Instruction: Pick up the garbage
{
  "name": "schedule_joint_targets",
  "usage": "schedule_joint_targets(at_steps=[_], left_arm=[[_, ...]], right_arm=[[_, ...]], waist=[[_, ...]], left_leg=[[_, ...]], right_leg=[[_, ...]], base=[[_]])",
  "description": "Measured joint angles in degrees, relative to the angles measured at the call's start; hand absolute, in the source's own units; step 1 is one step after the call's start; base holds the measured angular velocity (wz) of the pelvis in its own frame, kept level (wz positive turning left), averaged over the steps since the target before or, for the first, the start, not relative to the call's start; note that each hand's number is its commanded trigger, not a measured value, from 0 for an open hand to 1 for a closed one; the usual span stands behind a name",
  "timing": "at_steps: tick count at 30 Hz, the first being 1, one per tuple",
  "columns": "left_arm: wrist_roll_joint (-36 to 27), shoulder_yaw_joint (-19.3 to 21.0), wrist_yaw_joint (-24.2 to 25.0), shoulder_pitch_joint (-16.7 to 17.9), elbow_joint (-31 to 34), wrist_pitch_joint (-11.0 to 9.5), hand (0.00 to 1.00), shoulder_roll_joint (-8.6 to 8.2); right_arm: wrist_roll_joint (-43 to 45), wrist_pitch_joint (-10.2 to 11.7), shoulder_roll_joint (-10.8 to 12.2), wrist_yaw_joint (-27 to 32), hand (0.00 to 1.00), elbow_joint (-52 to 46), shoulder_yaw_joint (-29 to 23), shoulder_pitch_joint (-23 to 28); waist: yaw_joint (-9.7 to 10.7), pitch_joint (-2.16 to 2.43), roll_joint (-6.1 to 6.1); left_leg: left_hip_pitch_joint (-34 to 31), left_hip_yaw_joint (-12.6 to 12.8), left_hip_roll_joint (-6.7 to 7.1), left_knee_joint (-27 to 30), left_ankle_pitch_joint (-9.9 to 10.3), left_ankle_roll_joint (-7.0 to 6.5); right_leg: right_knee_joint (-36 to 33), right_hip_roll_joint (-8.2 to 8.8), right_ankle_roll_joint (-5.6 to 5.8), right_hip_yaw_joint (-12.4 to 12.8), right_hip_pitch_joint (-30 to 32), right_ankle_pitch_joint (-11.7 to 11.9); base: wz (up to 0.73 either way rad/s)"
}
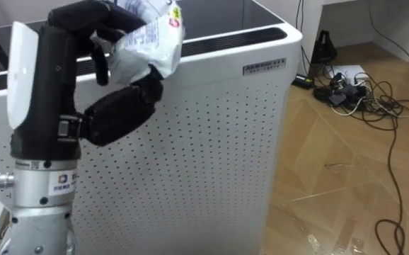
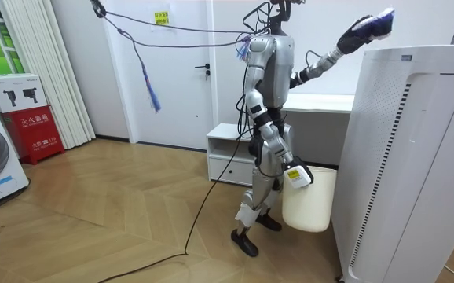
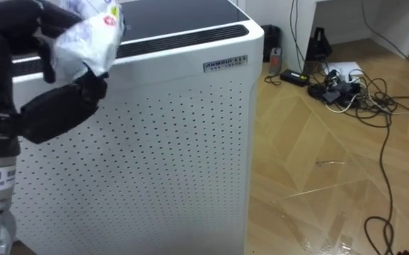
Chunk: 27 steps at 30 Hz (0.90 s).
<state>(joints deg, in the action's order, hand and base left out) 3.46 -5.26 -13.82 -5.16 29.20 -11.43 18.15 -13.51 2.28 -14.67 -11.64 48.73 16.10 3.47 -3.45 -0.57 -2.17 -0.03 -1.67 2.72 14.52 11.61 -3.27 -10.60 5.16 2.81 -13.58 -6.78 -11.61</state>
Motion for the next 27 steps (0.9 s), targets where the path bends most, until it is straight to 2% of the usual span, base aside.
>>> schedule_joint_targets(at_steps=[3,4,7,12,14,21,23,25,27], left_arm=[[-11.19,-1.75,5.32,0.00,2.57,0.01,1.00,-0.83],[-13.20,-2.15,6.65,0.00,3.02,0.01,1.00,-1.16],[-24.72,-4.25,14.83,-0.02,4.04,0.02,1.00,-2.04],[-33.77,-5.24,20.15,-0.05,4.06,0.34,1.00,-3.93],[-35.34,-6.22,22.16,-0.06,4.05,0.75,1.00,-4.03],[-35.32,-7.80,29.95,-0.05,3.03,4.71,1.00,-3.24],[-35.26,-8.21,31.31,0.12,1.02,4.77,1.00,-2.88],[-34.89,-8.47,32.14,1.94,-2.05,4.96,1.00,-2.81],[-32.51,-8.55,32.83,4.53,-5.18,6.54,1.00,-2.78]], right_arm=[[-0.03,0.17,0.02,-0.22,1.00,0.06,0.76,-0.01],[-0.02,0.17,0.03,-0.35,1.00,0.08,0.83,-0.01],[0.46,0.17,0.55,-0.41,1.00,0.18,1.12,-0.02],[0.54,0.08,1.36,-0.27,1.00,0.16,1.57,-0.03],[0.60,0.04,1.47,-0.38,1.00,0.03,1.97,-0.27],[0.61,-0.65,1.45,-0.43,1.00,-0.22,3.18,-2.06],[0.60,-0.65,1.21,-0.41,1.00,-0.27,3.11,-2.36],[0.63,-0.64,0.97,-0.32,1.00,-0.27,2.87,-2.56],[0.63,-0.72,0.78,-0.13,1.00,-0.30,2.79,-3.09]], waist=[[0.27,0.09,0.32],[0.26,0.10,0.38],[0.28,0.04,0.76],[0.48,0.07,0.90],[0.49,0.16,0.93],[0.26,0.24,0.61],[0.06,0.19,0.28],[0.09,0.34,-0.20],[0.09,0.40,-0.51]], left_leg=[[-0.73,-0.05,0.05,0.43,0.00,0.00],[-0.73,-0.11,0.08,0.52,0.00,0.00],[-1.13,-0.14,0.06,1.00,0.00,0.00],[-1.87,0.08,0.01,1.12,-0.02,0.04],[-2.59,-0.04,0.00,1.25,-0.03,0.04],[-3.80,-0.23,-0.08,2.23,-0.04,0.05],[-3.82,-0.32,-0.04,2.19,-0.04,0.05],[-4.53,-0.38,-0.07,2.07,-0.03,0.05],[-6.46,-0.68,-0.21,2.42,-0.11,0.17]], right_leg=[[-0.01,0.11,0.00,-0.55,0.34,0.00],[-0.04,0.16,0.00,-0.69,0.33,0.00],[-0.15,0.15,0.00,-0.77,0.46,0.00],[-0.36,0.05,-0.09,-0.75,0.92,0.06],[-0.72,0.04,-0.09,-0.82,1.56,0.06],[-1.13,0.00,-0.09,-0.75,2.97,0.06],[-1.10,0.03,-0.10,-0.78,2.97,0.06],[-1.14,0.02,-0.10,-0.87,3.42,0.06],[-1.36,-0.19,-0.26,-0.98,5.15,0.15]], base=[[0.00],[0.00],[0.00],[0.00],[0.02],[0.01],[0.00],[0.00],[0.06]])
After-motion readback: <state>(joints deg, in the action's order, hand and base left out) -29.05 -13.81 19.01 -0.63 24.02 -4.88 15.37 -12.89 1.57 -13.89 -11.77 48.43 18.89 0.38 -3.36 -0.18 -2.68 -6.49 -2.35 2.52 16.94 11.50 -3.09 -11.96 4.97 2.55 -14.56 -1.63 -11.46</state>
